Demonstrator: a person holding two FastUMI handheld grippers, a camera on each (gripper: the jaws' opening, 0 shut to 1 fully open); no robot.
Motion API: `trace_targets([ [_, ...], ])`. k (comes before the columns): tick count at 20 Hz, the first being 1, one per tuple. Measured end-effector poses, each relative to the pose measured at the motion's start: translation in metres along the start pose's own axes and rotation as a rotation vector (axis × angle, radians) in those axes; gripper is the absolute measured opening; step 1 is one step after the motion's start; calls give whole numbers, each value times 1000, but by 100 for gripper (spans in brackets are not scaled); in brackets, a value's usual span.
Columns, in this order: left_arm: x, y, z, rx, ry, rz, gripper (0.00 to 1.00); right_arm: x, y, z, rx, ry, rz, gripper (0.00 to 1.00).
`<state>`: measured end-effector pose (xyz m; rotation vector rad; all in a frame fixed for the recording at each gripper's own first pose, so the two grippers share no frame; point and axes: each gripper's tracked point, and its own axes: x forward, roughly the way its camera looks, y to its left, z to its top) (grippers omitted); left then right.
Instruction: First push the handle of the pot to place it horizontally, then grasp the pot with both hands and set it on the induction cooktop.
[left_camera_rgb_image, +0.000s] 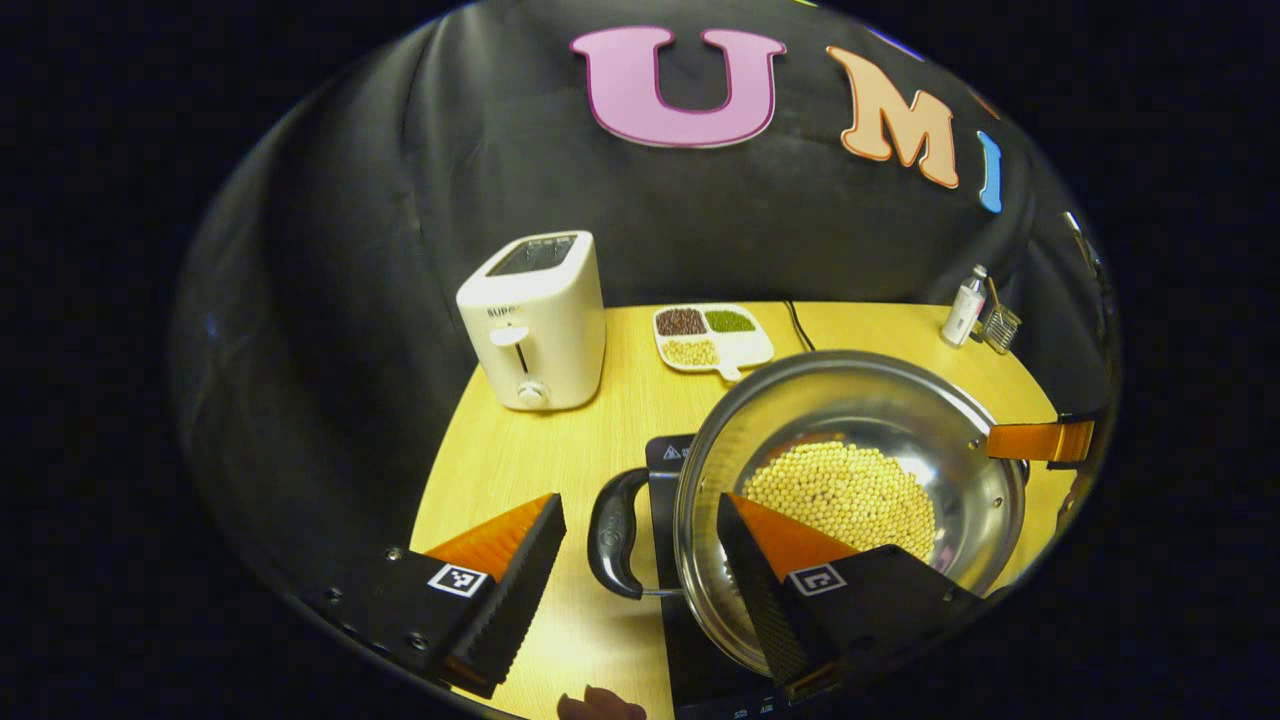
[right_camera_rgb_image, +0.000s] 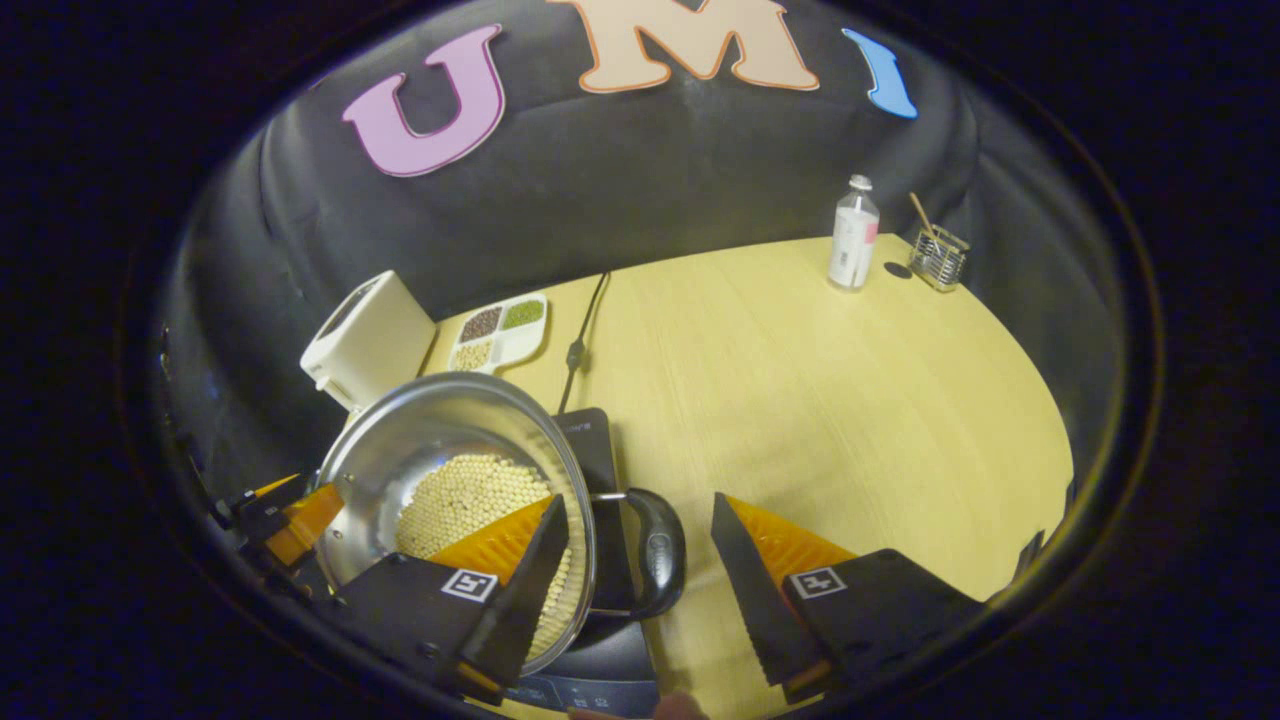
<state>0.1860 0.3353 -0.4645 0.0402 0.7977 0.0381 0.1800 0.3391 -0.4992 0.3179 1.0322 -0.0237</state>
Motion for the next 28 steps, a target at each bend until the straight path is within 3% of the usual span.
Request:
trace_targets([
  [6, -58, -31, 60, 48, -179, 23, 94, -40, -29, 39, 23, -110, 28, 94],
  [9, -94, -67, 93, 55, -269, 25, 93, -75, -49, 82, -8, -258, 80, 94],
  [13, -141, -123, 121, -27, -342, 25, 94, -129, -90, 113, -93, -360, 138, 95],
  [20, -239, -213, 129, -183, -404, 50, 94, -220, -174, 143, -160, -508, 217, 92],
  [28, -349, -279, 173, -164, -579, 46, 94, -356, -229, 193, -196, -719, 238, 92],
])
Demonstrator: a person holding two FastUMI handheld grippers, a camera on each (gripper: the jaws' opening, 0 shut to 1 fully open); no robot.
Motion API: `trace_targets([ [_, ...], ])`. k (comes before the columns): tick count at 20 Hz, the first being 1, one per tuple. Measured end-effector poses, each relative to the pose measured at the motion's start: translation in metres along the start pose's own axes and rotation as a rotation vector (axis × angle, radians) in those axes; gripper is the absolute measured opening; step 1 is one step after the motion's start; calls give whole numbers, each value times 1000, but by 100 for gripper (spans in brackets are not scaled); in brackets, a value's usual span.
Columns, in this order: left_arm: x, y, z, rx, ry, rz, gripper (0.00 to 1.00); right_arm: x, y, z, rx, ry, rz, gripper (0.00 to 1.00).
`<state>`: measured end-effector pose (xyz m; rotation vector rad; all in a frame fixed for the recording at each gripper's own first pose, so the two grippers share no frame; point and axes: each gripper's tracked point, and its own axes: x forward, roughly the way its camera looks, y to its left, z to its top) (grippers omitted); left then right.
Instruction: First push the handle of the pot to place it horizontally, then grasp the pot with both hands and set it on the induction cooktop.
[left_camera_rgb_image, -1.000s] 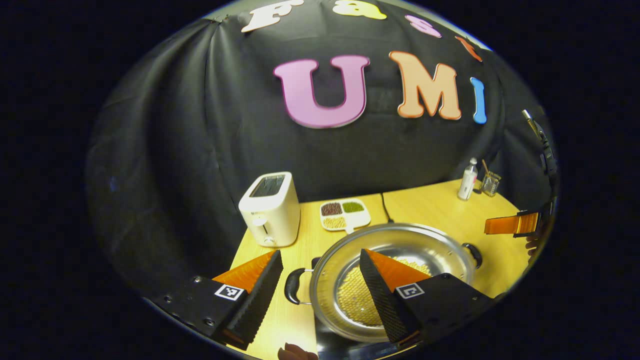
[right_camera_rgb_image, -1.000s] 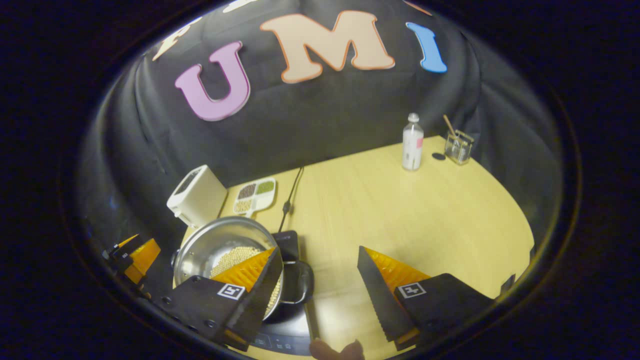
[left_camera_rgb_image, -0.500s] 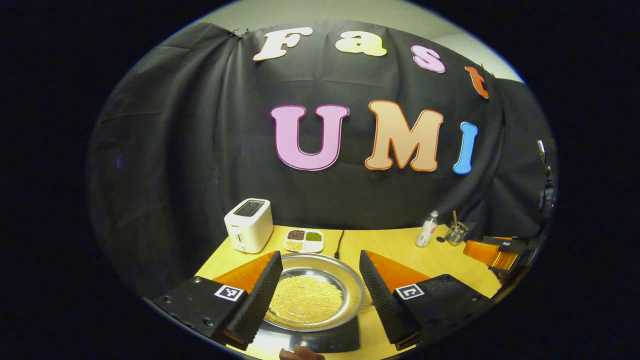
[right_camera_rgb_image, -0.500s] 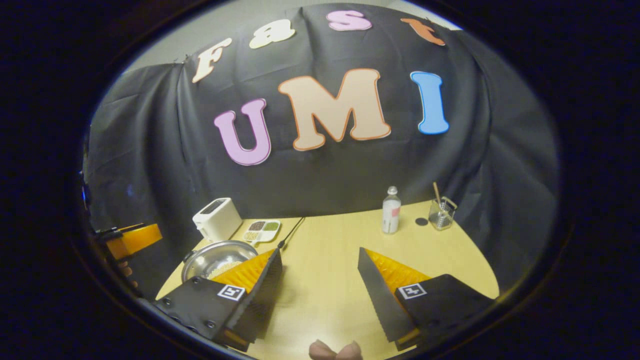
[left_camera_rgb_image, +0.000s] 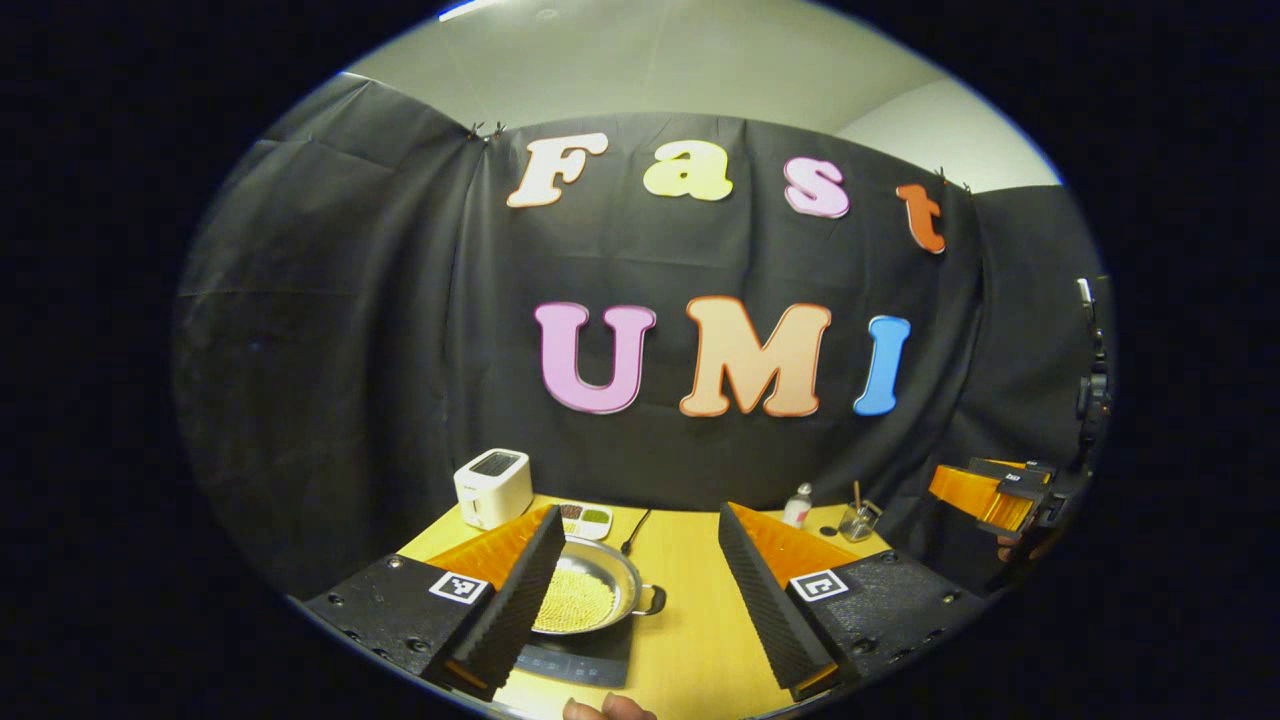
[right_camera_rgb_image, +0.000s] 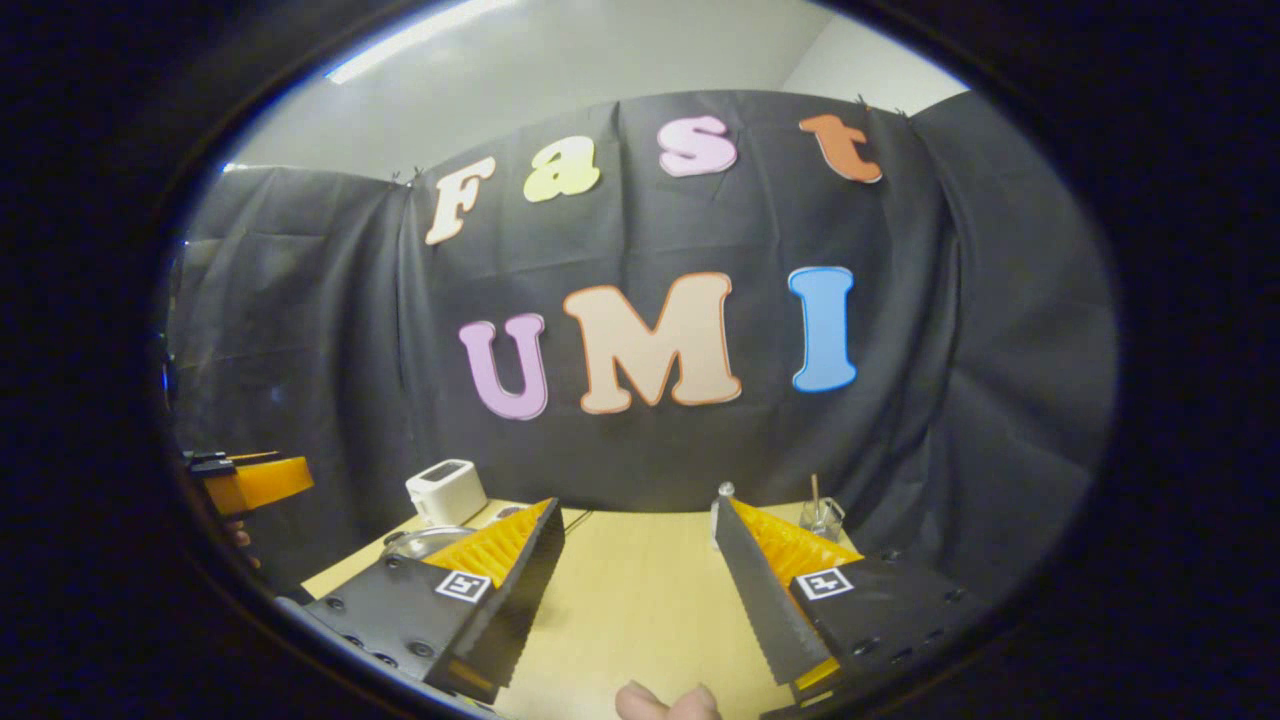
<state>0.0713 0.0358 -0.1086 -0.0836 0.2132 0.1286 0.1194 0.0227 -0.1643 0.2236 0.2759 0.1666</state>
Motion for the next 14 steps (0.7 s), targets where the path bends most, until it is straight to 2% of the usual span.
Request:
trace_targets([
  [4, -27, -11, 33, 19, -70, -30, 94, -36, 2, 45, -11, -84, -27, 92],
  [6, -44, -13, 41, 19, -78, -37, 92, -51, 16, 57, -12, -85, -14, 92],
  [9, -66, 2, 52, 13, -104, -8, 92, -66, 27, 82, -33, -132, -20, 96],
  [10, -72, 6, 48, 22, -100, -4, 92, -73, 37, 86, -19, -145, -10, 92],
  [12, -81, 10, 50, 44, -105, 2, 92, -87, 44, 88, -16, -151, -10, 92],
  [14, -88, 9, 52, 51, -122, -6, 94, -101, 36, 91, -42, -164, -42, 92],
])
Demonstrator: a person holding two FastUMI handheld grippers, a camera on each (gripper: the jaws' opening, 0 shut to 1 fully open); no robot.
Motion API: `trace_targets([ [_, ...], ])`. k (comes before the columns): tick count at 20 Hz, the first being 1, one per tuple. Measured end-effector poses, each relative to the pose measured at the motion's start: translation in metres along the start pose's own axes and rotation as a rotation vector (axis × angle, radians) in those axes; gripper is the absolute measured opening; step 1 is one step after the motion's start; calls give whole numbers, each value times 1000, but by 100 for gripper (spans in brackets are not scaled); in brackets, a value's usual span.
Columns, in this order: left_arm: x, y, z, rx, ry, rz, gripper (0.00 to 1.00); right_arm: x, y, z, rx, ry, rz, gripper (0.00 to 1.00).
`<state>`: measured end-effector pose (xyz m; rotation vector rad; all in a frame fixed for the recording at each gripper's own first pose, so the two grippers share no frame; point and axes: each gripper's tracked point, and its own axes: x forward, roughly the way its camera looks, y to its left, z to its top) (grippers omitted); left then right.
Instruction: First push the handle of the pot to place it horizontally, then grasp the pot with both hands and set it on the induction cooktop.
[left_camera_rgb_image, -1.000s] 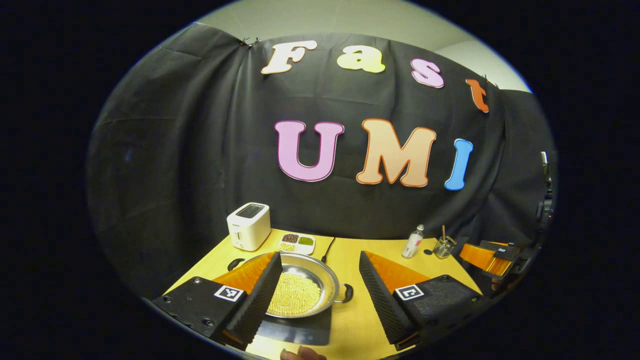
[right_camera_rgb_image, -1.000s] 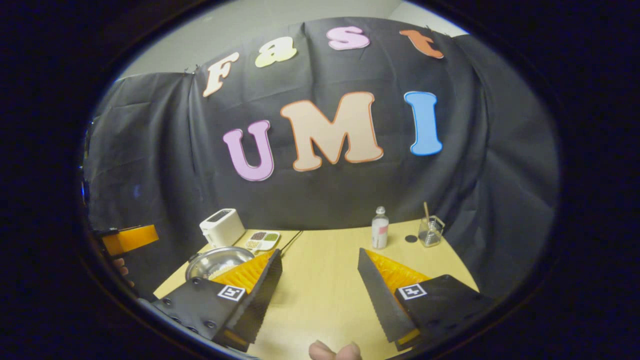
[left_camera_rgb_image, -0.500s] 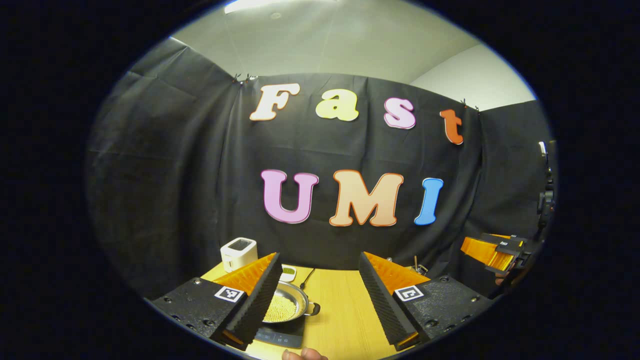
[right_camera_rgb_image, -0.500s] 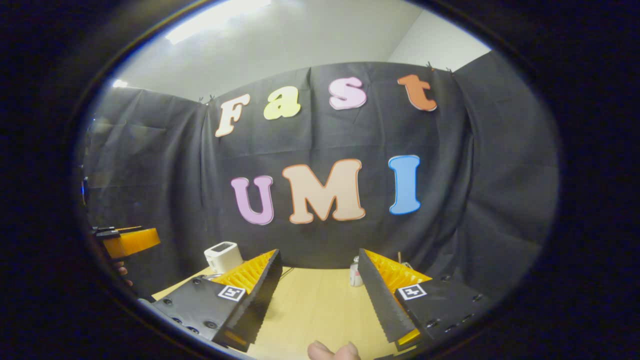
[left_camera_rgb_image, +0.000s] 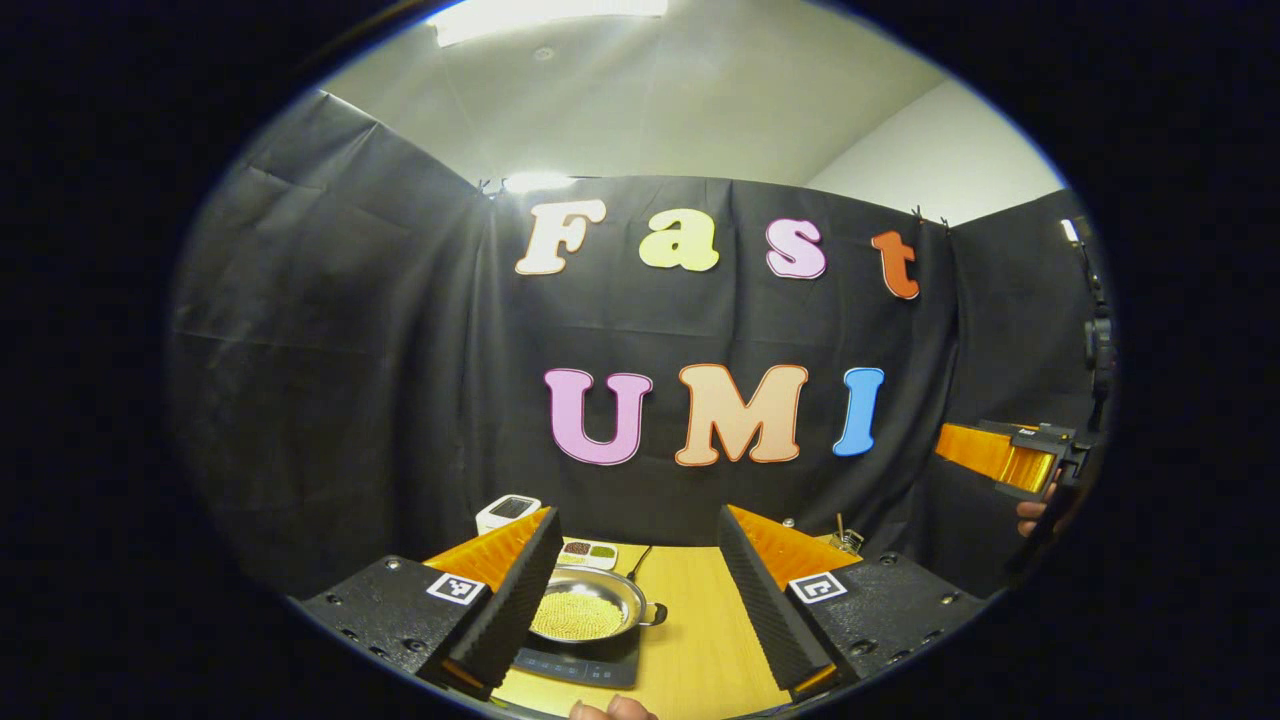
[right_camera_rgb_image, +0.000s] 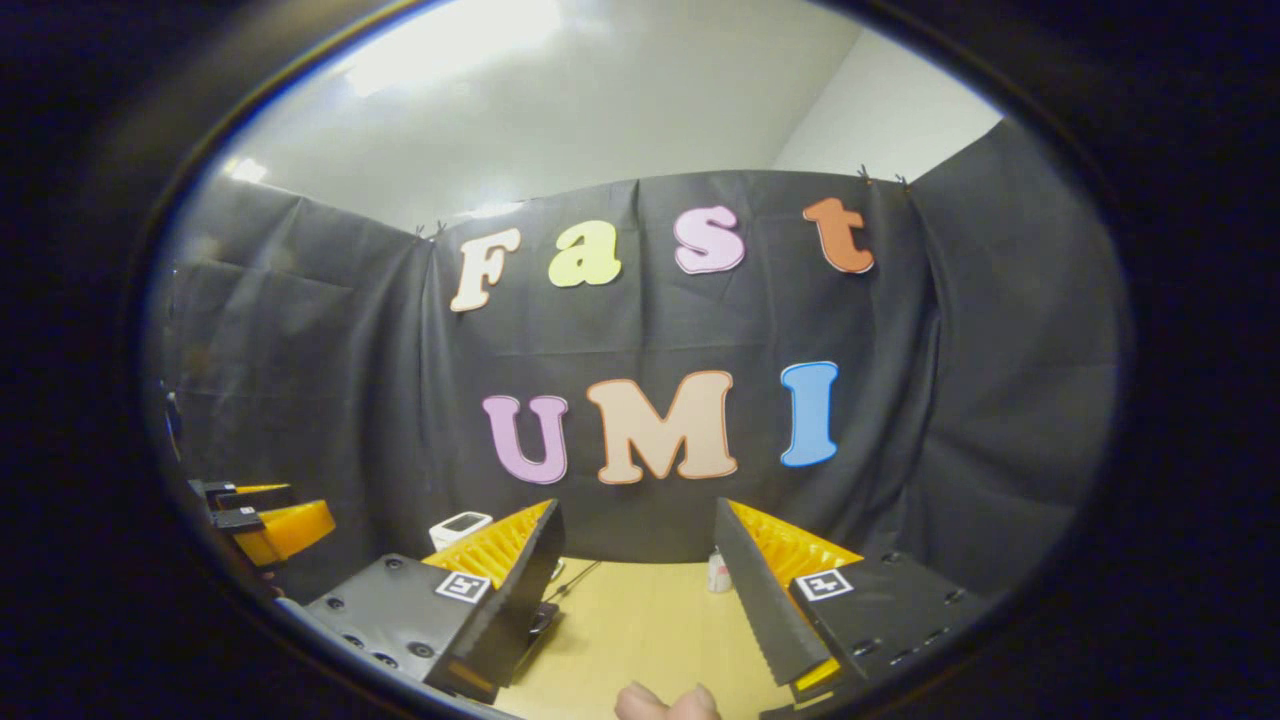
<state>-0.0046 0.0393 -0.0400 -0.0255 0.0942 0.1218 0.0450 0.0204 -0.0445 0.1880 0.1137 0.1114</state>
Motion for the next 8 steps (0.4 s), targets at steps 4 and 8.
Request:
trace_targets([
  [4, -11, -12, -1, -27, -1, -37, 92, -19, -6, -1, 10, 9, -34, 94],
  [8, -18, -13, 1, -5, -2, -54, 92, -28, -7, 2, -5, 3, -47, 92],
])
